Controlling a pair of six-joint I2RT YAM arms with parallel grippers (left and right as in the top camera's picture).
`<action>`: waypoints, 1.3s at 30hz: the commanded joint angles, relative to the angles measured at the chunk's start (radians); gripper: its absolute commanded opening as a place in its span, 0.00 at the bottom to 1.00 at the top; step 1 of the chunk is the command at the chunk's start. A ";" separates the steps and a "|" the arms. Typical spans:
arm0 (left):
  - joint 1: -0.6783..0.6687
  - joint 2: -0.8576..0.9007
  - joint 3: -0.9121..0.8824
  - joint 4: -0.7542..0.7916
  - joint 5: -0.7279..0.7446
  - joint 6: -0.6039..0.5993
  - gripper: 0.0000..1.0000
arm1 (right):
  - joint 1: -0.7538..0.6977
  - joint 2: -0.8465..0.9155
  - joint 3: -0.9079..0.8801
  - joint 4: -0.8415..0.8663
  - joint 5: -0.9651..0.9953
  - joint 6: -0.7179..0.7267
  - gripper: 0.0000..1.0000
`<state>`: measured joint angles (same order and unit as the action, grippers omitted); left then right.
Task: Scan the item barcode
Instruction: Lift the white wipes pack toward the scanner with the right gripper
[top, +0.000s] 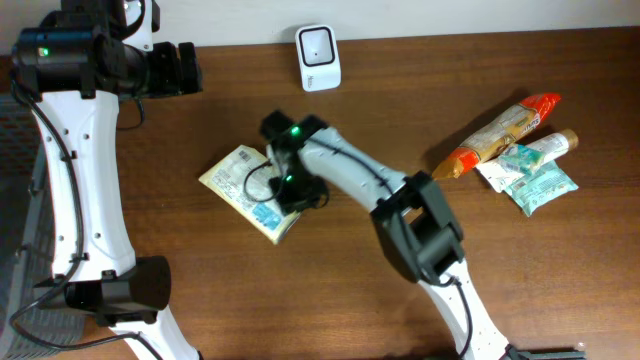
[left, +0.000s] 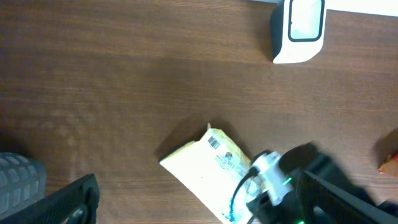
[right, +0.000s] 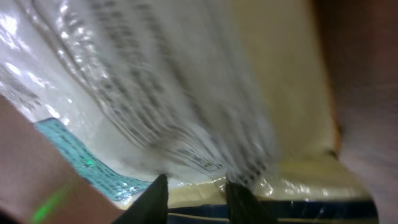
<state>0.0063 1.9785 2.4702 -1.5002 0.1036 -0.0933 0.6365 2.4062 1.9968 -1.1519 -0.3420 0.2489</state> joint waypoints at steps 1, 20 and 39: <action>0.005 -0.006 0.008 0.002 0.001 0.016 0.99 | -0.109 -0.113 0.000 0.000 -0.075 -0.032 0.45; 0.005 -0.006 0.008 0.002 0.001 0.016 0.99 | -0.025 0.098 -0.001 0.167 0.111 -0.187 0.87; 0.005 -0.006 0.008 0.002 0.001 0.016 0.99 | -0.240 -0.192 0.000 0.009 -0.476 -0.479 0.04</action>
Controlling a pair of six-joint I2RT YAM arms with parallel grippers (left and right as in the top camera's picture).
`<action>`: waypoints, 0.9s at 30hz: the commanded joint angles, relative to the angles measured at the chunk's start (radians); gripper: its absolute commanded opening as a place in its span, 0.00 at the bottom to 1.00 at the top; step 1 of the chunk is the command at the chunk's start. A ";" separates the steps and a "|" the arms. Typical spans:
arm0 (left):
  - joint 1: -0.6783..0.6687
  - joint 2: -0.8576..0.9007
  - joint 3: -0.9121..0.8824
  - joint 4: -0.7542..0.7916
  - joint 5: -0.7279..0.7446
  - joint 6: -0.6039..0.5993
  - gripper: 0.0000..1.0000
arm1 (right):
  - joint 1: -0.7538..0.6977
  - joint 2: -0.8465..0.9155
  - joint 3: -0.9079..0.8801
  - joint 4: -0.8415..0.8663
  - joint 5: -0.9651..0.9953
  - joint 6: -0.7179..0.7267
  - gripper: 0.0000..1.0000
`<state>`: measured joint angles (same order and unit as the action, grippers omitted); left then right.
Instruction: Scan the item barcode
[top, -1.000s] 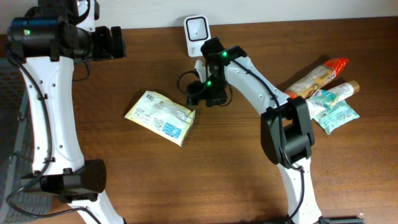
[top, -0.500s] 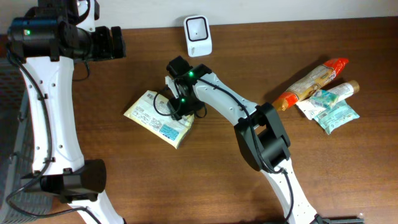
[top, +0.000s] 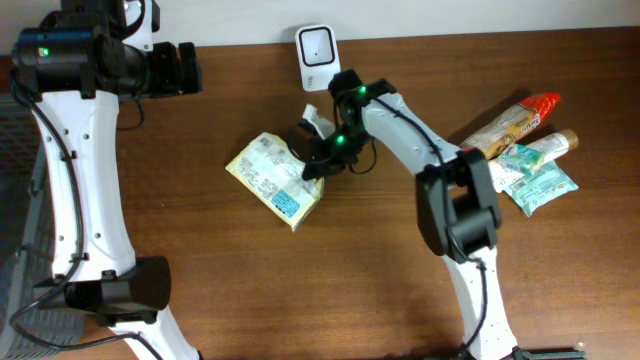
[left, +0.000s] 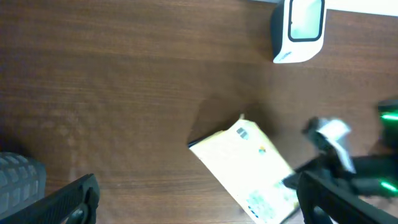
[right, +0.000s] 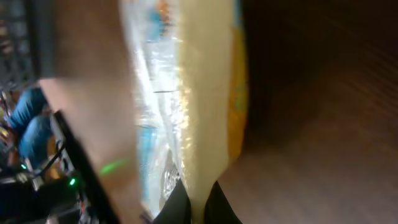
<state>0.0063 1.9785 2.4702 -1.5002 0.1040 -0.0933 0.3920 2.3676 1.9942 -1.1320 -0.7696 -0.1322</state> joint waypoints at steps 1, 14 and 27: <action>0.005 -0.006 0.008 0.002 0.000 0.016 0.99 | 0.005 -0.169 0.003 -0.018 -0.011 -0.100 0.04; 0.005 -0.006 0.008 0.002 0.000 0.016 0.99 | -0.033 -0.104 0.001 -0.151 0.370 -0.261 0.71; 0.005 -0.006 0.008 0.002 0.000 0.016 0.99 | -0.052 -0.102 -0.430 -0.068 0.018 0.359 0.70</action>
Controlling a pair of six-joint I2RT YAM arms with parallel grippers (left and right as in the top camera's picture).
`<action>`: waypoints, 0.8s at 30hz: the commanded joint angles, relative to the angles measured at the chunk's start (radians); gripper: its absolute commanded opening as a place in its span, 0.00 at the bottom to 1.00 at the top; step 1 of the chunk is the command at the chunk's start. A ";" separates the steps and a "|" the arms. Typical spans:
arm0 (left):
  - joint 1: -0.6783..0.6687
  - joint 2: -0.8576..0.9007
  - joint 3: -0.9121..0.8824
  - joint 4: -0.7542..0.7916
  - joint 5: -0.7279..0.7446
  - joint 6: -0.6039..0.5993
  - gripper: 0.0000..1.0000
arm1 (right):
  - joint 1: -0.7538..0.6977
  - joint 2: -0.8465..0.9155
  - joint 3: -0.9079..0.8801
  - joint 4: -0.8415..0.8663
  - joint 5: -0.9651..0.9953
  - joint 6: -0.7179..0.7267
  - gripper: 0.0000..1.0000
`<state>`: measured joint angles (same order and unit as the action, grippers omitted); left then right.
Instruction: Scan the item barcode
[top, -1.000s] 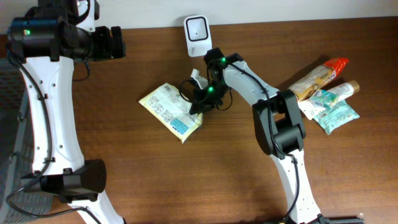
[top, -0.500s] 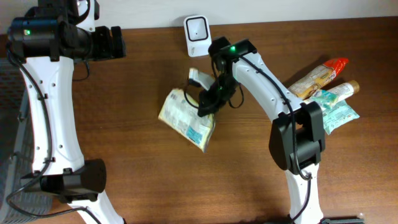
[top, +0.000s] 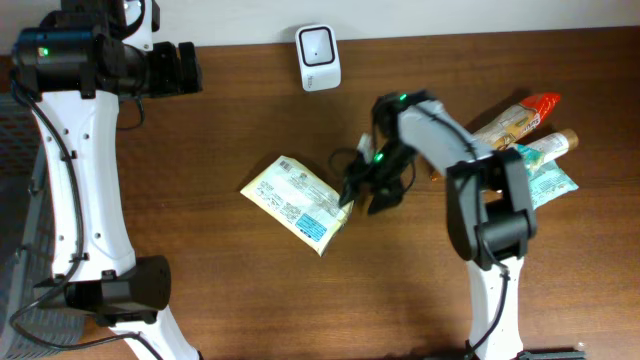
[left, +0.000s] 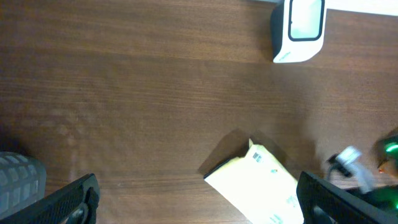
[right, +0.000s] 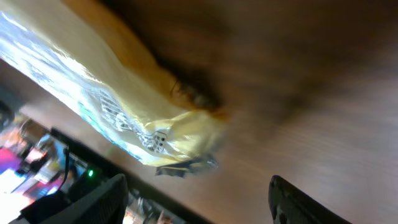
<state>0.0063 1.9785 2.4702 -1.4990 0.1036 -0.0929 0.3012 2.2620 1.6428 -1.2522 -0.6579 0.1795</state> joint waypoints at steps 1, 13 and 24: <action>0.005 -0.006 0.008 0.001 0.001 0.016 0.99 | 0.048 0.004 -0.101 0.089 -0.095 0.080 0.70; 0.005 -0.006 0.008 0.001 0.001 0.016 0.99 | -0.010 0.003 -0.063 0.410 0.038 0.082 0.04; 0.005 -0.006 0.008 0.001 0.001 0.016 0.99 | 0.020 0.003 -0.038 0.503 0.091 0.062 0.61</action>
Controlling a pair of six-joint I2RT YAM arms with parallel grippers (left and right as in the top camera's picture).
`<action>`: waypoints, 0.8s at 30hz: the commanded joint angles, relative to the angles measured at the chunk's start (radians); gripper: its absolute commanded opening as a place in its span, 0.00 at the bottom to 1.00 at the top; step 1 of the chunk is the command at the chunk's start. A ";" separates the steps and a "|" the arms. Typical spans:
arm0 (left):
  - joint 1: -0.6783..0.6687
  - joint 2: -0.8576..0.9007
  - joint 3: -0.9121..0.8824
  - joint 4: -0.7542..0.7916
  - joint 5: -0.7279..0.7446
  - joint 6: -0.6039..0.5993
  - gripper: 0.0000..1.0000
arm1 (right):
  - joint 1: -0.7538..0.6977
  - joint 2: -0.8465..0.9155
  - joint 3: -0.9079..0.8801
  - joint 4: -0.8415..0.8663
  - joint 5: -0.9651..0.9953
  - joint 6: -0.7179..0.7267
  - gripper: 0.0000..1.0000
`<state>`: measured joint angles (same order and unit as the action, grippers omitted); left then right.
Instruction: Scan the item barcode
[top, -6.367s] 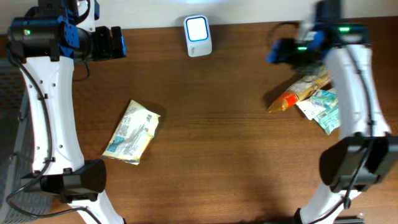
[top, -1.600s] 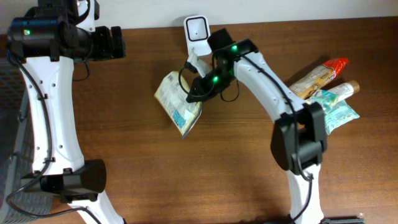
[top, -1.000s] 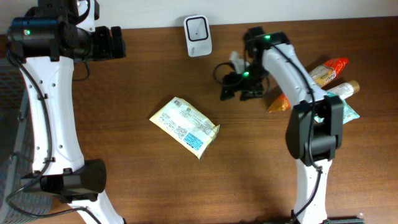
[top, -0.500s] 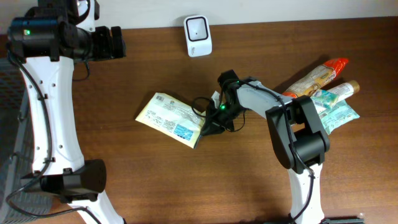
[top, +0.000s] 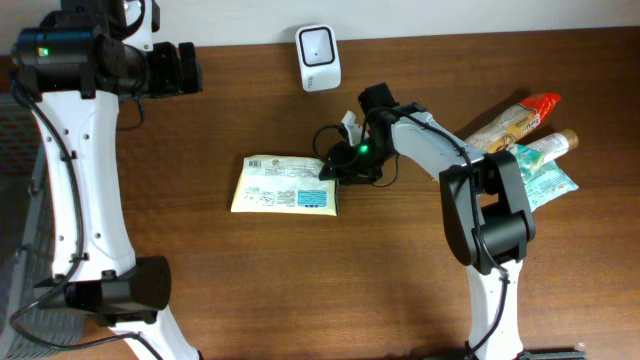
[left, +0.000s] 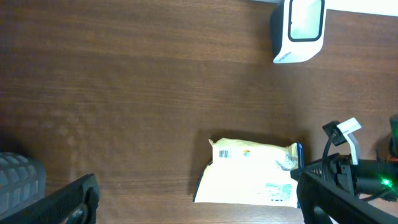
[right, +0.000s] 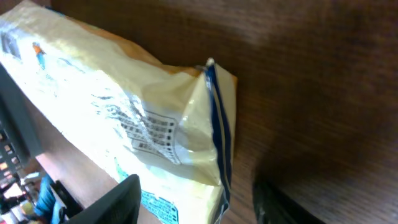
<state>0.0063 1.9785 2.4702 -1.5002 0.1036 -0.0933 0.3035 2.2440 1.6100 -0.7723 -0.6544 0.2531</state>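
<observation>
The item is a yellow plastic packet (top: 283, 185) lying flat on the brown table, printed side up, with a small barcode near its left end (left: 225, 153). The white scanner (top: 318, 57) stands at the table's back edge, apart from the packet. My right gripper (top: 338, 170) is open at the packet's right end. In the right wrist view the blue-seamed end of the packet (right: 214, 140) lies just ahead of the right gripper (right: 199, 208), between its spread fingers. My left gripper (left: 199, 202) is open high above the table at the far left, holding nothing.
A heap of other goods lies at the right: an orange-tipped packet (top: 505, 127), a tube (top: 552, 145) and a teal pouch (top: 540, 182). A grey ribbed surface (left: 18, 180) shows at the left edge.
The packet lay slanted a little nearer the front; now it lies level and slightly further left. My right gripper, still open, has moved from right of it to its right end.
My right gripper was shut on the packet left of centre on the table. Then it held the packet raised close below the scanner. Then the packet lay slanted on the table with the gripper open beside it. Now it lies flat and level.
</observation>
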 joint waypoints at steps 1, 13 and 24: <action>0.005 -0.006 0.008 0.002 0.001 0.016 0.99 | 0.036 0.021 -0.005 0.037 0.101 -0.009 0.61; 0.005 -0.006 0.008 0.002 0.001 0.016 0.99 | 0.227 0.119 -0.003 0.089 0.443 0.332 0.04; 0.005 -0.006 0.008 0.002 0.001 0.016 0.99 | 0.149 0.044 0.515 -0.576 0.700 -0.171 0.04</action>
<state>0.0063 1.9785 2.4702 -1.5002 0.1036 -0.0933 0.4484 2.3039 2.0113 -1.2335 -0.1974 0.1677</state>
